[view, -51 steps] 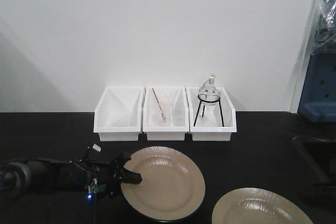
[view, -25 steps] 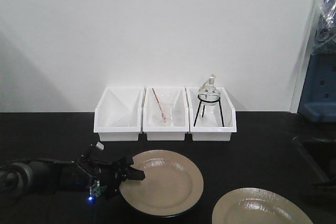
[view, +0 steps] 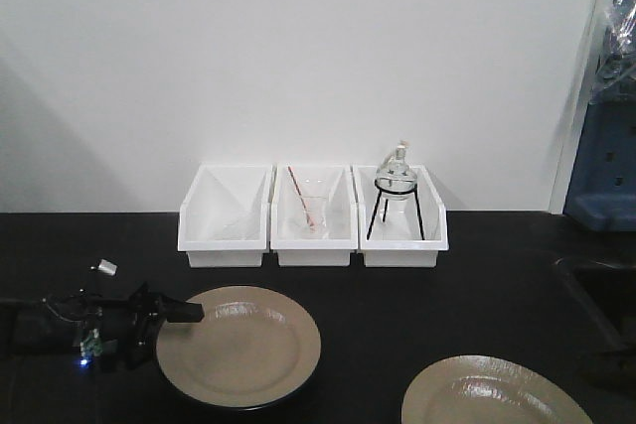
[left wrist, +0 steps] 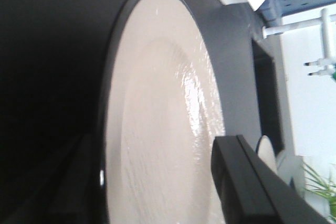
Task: Arrange circular plates on left workspace
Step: 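Push the plate nearest the left gripper toward the middle with the left gripper, then withdraw the left gripper away from the plate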
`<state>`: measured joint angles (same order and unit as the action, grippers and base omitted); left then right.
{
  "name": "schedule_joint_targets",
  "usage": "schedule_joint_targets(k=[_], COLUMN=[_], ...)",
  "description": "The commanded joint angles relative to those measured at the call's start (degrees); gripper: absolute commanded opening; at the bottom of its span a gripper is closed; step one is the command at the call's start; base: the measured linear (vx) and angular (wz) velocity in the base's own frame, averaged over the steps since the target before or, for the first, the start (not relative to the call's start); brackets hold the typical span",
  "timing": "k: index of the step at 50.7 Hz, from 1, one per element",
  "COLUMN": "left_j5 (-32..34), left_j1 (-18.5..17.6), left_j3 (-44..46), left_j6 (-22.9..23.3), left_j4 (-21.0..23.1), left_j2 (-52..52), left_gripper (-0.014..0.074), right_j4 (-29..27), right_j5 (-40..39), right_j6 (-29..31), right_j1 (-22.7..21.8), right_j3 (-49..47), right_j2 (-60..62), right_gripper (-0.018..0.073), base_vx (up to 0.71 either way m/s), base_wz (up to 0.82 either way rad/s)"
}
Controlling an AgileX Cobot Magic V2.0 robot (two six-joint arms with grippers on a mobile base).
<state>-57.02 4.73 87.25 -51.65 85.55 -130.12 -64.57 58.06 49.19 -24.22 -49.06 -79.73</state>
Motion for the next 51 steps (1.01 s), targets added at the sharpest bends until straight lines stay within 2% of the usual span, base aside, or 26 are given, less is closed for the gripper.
schedule_joint_targets(k=[1,5,9,22,27,32,43,51], left_j5=[-6.1,-6.1,-4.4,1.9,3.4,3.9,4.6,5.9], left_j1=[0.8,0.8,-0.7,-7.8,-9.6,-9.6,-6.5,-6.2], left_j3=[2.0,2.0,2.0,2.0,2.0,2.0,2.0,2.0], left_j6=[-0.3,1.0,1.8,1.6,0.1,-2.3,-2.8,-3.3], left_j4=[4.0,4.1,4.1,4.1,3.9,2.8,-4.7,-13.7], left_j2=[4.7,4.7,4.7,4.7,4.7,4.7,4.7,6.0], left_gripper=[0.0532,0.0519,0.0505,0.0471,0.0471,0.0471,0.0470,0.0470], right_j4=[-3.1,-3.1,-3.1,-3.1,-3.1,-3.1,-3.1,-3.1], right_j5=[0.6,0.7,0.7,2.3,2.6,2.7,2.7,2.3], right_j6=[0.5,0.4,0.4,0.4,0.4,0.4,0.4,0.4], right_j1=[-0.4,-0.4,-0.4,-0.4,-0.4,-0.4,-0.4,-0.4], right_j3=[-1.6,-1.6,-1.6,-1.6,-1.6,-1.6,-1.6,-1.6], right_j2=[1.5,1.5,1.5,1.5,1.5,1.5,1.5,1.5], right_gripper=[0.0006,0.0009,0.0009,0.0011,0.0012,0.0012,0.0012,0.0012], base_vx=[0.00,0.00,0.00,0.00,0.00,0.00,0.00,0.00], base_wz=[0.00,0.00,0.00,0.00,0.00,0.00,0.00,0.00])
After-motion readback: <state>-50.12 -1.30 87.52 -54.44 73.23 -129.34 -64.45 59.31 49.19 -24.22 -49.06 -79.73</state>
